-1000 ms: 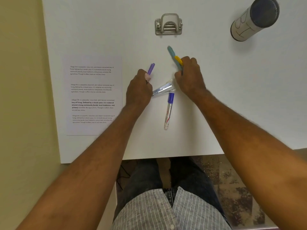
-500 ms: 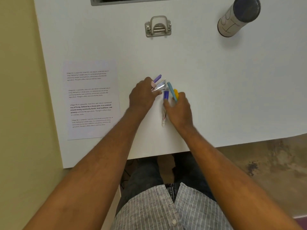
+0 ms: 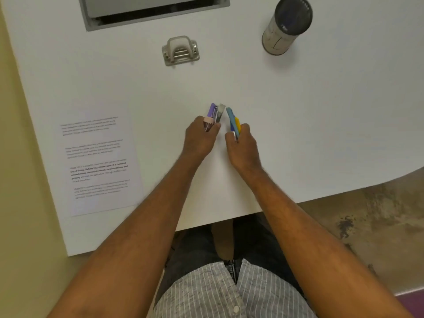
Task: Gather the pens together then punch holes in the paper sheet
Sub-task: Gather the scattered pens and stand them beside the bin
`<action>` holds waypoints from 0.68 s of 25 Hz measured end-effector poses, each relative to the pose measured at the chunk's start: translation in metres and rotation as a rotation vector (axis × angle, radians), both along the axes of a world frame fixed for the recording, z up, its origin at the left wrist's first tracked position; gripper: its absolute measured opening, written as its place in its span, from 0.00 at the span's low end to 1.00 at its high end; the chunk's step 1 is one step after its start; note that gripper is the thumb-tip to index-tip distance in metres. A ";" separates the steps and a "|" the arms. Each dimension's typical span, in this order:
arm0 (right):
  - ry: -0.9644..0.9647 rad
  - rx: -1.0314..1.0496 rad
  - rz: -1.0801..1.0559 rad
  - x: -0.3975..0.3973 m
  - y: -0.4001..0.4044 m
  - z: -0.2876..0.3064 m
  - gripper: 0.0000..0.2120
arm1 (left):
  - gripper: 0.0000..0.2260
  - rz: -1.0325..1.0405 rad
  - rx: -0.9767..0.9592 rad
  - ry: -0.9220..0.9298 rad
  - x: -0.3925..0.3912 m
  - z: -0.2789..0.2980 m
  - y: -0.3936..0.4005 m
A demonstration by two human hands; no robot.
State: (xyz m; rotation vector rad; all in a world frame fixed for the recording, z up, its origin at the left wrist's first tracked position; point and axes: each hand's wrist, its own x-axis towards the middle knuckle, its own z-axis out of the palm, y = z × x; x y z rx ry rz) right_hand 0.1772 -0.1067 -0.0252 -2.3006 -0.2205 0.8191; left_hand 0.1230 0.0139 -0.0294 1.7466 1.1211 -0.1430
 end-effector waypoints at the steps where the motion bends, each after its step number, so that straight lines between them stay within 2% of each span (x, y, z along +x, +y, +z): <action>1: -0.001 0.018 -0.005 0.018 -0.006 0.002 0.09 | 0.10 0.052 -0.088 -0.040 0.017 0.003 -0.009; 3: -0.030 0.042 -0.010 0.057 -0.017 0.006 0.07 | 0.12 0.130 -0.209 -0.090 0.053 0.008 -0.030; 6: -0.076 0.036 -0.049 0.118 -0.036 0.008 0.05 | 0.14 0.232 -0.277 -0.128 0.110 0.010 -0.060; 10: -0.096 -0.037 -0.049 0.191 -0.062 0.002 0.07 | 0.12 0.356 -0.361 -0.148 0.183 0.008 -0.098; 13: -0.105 -0.109 -0.011 0.235 -0.075 -0.005 0.12 | 0.13 0.401 -0.356 -0.119 0.229 0.006 -0.116; 17: -0.104 -0.131 0.126 0.267 -0.082 -0.013 0.13 | 0.15 0.424 -0.245 -0.045 0.266 0.002 -0.125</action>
